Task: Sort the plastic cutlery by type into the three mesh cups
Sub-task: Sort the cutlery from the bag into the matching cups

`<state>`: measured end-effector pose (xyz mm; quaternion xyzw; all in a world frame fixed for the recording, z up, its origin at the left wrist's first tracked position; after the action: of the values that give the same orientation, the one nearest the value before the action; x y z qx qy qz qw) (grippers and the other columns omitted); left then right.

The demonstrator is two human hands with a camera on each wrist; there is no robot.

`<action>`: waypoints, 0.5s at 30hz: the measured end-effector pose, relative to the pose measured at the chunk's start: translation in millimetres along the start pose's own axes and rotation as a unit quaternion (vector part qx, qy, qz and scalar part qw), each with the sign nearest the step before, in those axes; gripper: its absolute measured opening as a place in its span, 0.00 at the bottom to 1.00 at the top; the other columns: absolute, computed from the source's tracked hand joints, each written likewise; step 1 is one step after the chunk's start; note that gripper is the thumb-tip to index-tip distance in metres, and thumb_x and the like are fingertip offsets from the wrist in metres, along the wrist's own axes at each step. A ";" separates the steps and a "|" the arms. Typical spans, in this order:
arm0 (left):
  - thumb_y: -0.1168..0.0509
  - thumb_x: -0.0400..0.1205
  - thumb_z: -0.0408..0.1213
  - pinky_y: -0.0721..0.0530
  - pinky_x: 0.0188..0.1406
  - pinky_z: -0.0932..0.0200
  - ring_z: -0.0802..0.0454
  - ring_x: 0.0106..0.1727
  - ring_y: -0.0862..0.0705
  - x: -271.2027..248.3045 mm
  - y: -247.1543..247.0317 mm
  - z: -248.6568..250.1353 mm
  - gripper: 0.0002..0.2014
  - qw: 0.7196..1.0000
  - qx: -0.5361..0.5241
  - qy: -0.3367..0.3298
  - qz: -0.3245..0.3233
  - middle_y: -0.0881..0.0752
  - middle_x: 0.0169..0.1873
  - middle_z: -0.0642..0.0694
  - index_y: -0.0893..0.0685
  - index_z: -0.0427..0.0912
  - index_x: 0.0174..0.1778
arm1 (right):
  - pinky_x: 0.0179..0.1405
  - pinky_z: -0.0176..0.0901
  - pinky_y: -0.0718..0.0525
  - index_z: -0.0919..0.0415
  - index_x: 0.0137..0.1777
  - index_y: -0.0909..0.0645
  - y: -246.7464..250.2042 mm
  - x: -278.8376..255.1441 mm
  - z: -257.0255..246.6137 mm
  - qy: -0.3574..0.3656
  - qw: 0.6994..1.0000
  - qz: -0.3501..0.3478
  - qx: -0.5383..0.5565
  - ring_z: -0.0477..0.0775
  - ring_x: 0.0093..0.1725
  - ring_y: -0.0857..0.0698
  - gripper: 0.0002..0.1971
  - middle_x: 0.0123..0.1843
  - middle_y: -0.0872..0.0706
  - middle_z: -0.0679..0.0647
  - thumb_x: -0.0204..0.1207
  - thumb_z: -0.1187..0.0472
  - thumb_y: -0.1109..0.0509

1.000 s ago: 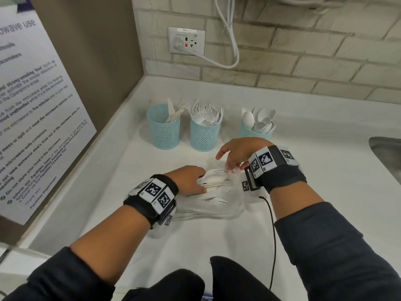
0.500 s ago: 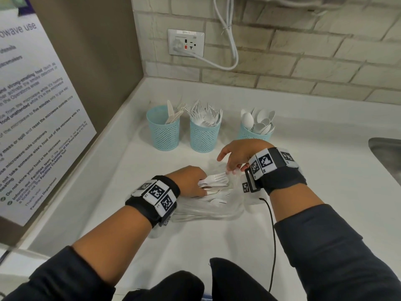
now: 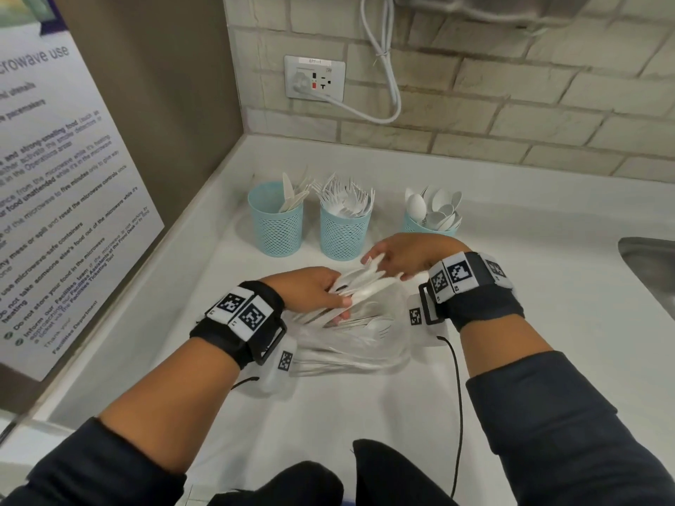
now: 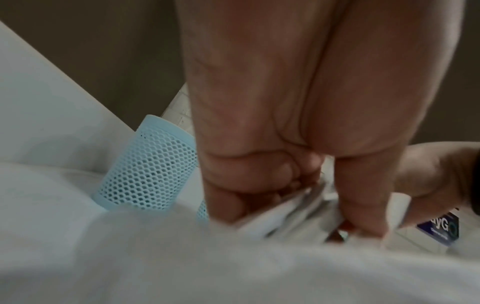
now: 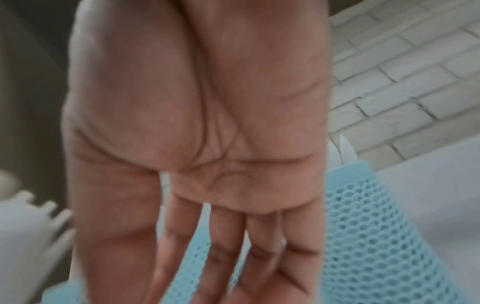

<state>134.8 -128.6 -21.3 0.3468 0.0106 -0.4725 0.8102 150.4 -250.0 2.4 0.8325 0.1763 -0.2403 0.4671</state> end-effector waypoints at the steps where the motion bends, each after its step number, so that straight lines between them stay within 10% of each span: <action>1: 0.38 0.83 0.38 0.20 0.50 0.69 0.62 0.38 0.15 0.4 4.2 1.9 0.06 0.999 -0.030 -0.003 0.025 0.12 0.39 0.52 0.18 0.47 0.42 | 0.51 0.40 0.18 0.51 0.66 0.22 6.8 0.1 -5.6 0.026 0.997 0.025 0.064 0.50 0.54 0.18 0.19 0.53 0.17 0.48 0.78 0.70 0.36; 5: 0.38 0.83 0.31 0.17 0.53 0.56 0.53 0.37 0.16 0.2 21.7 0.5 0.06 0.973 -0.186 -0.003 0.138 0.14 0.36 0.47 0.21 0.46 0.43 | 0.36 0.37 0.23 0.56 0.52 0.19 30.2 -11.6 -14.2 0.056 0.934 0.100 0.338 0.47 0.39 0.18 0.10 0.40 0.15 0.51 0.84 0.61 0.43; 9: 0.38 0.83 0.31 0.16 0.47 0.58 0.55 0.35 0.16 -1.8 35.2 6.7 0.03 0.955 -0.234 -0.025 0.183 0.14 0.36 0.45 0.20 0.42 0.47 | 0.39 0.38 0.20 0.57 0.57 0.21 24.1 -13.5 -21.8 0.072 0.944 0.046 0.317 0.48 0.39 0.16 0.22 0.46 0.12 0.54 0.81 0.40 0.44; 15: 0.37 0.83 0.34 0.17 0.37 0.66 0.63 0.30 0.15 -2.2 43.9 12.4 0.07 0.922 -0.324 -0.038 0.210 0.13 0.37 0.47 0.19 0.40 0.54 | 0.31 0.30 0.16 0.63 0.52 0.19 36.5 -11.7 -29.3 0.152 0.914 0.126 0.354 0.45 0.30 0.16 0.10 0.37 0.13 0.55 0.72 0.66 0.26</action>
<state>163.7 -120.2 13.1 0.0419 0.0594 -0.2749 0.9587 166.7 -243.9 47.4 0.9851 0.0427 -0.0967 0.1356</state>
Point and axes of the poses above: each hand's wrist, its own x-axis towards the middle knuckle, its own y-axis out of the back of the hand, z = x × y, the point moved 9 cm from there along x, towards the middle knuckle
